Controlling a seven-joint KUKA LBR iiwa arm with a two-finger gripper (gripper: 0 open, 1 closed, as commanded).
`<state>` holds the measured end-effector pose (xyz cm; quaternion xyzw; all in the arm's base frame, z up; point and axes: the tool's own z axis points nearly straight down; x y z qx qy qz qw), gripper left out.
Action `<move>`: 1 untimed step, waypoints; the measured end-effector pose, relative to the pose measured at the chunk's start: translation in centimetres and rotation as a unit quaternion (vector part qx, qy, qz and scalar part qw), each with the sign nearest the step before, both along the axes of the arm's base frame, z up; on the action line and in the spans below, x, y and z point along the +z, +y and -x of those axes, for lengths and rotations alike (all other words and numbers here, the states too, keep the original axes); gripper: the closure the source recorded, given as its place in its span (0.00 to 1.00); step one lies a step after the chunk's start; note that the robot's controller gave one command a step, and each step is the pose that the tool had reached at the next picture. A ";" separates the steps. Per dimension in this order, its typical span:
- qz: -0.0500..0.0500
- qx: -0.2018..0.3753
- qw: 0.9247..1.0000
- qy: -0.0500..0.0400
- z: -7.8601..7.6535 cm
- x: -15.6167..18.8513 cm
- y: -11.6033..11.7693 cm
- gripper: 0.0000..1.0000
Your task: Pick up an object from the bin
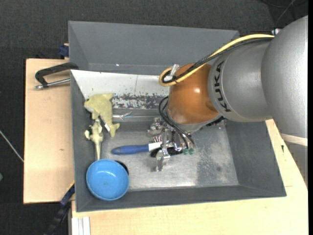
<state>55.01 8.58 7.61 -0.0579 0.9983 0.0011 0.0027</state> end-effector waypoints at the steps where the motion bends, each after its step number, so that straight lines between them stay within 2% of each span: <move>1: 0.000 -0.001 1.000 0.000 -0.1 0.1 0.1 0.00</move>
Offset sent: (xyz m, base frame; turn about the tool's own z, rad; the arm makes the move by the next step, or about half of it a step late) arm 0.0000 0.0000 0.0000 0.0000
